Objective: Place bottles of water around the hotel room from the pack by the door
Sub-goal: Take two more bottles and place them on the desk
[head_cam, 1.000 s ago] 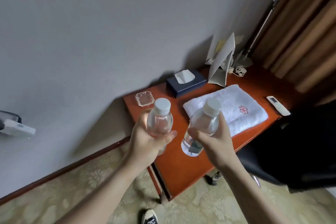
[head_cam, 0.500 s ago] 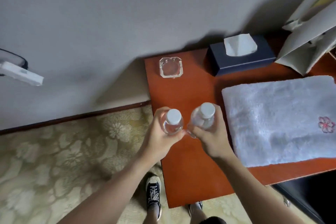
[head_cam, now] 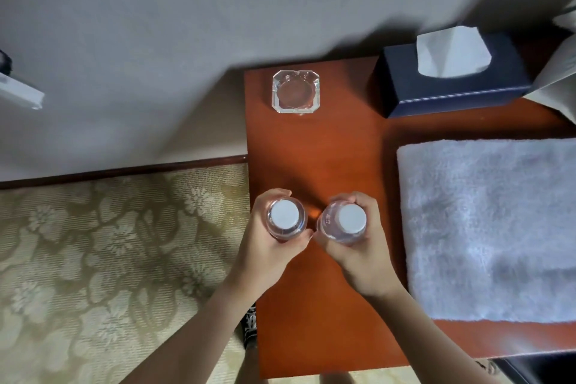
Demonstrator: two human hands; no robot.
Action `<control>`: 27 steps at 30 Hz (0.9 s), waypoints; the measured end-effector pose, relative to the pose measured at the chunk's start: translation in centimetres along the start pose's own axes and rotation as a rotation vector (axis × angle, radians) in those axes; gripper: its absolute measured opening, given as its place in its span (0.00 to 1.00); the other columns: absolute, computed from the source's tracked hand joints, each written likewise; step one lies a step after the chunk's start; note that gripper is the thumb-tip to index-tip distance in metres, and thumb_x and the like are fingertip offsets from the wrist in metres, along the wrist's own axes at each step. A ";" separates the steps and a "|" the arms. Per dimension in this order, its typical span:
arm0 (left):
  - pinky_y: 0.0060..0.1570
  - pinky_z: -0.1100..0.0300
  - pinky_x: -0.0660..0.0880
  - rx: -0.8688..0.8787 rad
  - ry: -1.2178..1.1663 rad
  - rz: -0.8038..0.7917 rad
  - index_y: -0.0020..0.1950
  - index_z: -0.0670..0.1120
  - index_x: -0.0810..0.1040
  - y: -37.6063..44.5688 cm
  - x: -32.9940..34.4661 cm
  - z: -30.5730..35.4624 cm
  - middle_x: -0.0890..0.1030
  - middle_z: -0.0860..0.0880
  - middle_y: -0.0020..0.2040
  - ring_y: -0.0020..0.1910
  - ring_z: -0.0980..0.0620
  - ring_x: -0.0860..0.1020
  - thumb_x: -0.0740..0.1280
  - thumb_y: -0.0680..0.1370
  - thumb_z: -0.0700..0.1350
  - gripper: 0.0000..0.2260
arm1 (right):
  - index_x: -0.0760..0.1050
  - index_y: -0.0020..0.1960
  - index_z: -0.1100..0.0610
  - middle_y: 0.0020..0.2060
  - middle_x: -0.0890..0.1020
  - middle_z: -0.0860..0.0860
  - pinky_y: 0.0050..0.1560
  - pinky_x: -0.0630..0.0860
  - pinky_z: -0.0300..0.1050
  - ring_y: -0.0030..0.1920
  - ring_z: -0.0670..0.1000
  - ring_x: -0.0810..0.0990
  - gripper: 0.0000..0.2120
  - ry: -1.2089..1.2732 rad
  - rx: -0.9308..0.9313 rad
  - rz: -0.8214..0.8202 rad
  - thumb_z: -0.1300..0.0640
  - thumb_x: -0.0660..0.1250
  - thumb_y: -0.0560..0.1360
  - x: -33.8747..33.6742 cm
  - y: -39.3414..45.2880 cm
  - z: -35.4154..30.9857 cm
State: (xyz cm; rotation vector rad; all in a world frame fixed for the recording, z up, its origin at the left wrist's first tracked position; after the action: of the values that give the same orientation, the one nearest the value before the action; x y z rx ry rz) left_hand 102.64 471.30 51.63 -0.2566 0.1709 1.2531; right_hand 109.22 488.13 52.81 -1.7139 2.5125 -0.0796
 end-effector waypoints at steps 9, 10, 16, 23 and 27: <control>0.56 0.52 0.78 -0.084 0.239 0.168 0.58 0.43 0.76 -0.5 0.2 -4.7 0.81 0.47 0.54 0.56 0.50 0.81 0.80 0.62 0.55 0.30 | 0.74 0.58 0.39 0.55 0.80 0.35 0.61 0.76 0.46 0.59 0.42 0.79 0.23 -0.329 0.148 -0.043 0.53 0.79 0.68 -0.9 -1.2 5.3; 0.55 0.53 0.78 -0.083 0.243 0.171 0.58 0.43 0.76 -0.4 0.2 -4.8 0.82 0.48 0.53 0.55 0.51 0.81 0.80 0.61 0.54 0.31 | 0.74 0.57 0.37 0.54 0.80 0.33 0.61 0.76 0.45 0.58 0.41 0.79 0.23 -0.375 0.150 -0.047 0.52 0.79 0.68 -1.0 -1.0 5.7; 0.52 0.64 0.78 -0.082 0.253 0.011 0.59 0.48 0.77 4.4 -0.9 -4.9 0.84 0.58 0.50 0.50 0.64 0.81 0.82 0.63 0.48 0.27 | 0.76 0.63 0.47 0.55 0.81 0.40 0.62 0.75 0.54 0.59 0.45 0.79 0.29 -0.469 0.139 -0.045 0.39 0.74 0.65 -1.3 3.1 6.9; 0.59 0.63 0.77 -0.058 0.181 -0.194 0.57 0.59 0.76 14.0 -1.5 -3.7 0.82 0.62 0.54 0.57 0.63 0.80 0.80 0.66 0.40 0.26 | 0.72 0.59 0.47 0.53 0.81 0.43 0.58 0.75 0.57 0.56 0.52 0.79 0.23 -0.512 -0.005 -0.044 0.43 0.75 0.68 -0.5 12.1 5.5; 0.66 0.54 0.74 -0.028 0.137 -0.215 0.65 0.49 0.69 17.0 -1.3 -4.3 0.79 0.56 0.62 0.64 0.59 0.77 0.79 0.67 0.42 0.30 | 0.70 0.60 0.41 0.52 0.81 0.46 0.57 0.75 0.54 0.57 0.54 0.78 0.24 -0.519 -0.051 -0.058 0.48 0.77 0.69 0.2 16.0 5.0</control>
State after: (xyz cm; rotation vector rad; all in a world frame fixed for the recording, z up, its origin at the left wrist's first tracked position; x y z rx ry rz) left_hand 86.12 473.78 46.24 -0.3755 0.2375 1.0255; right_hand 94.90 493.82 46.26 -1.5694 2.0979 0.3777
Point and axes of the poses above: each hand's wrist, its own y-axis towards the middle knuckle, its own x-axis out of the palm, z = x × y, the point moved 10 cm from there along y, towards the middle knuckle
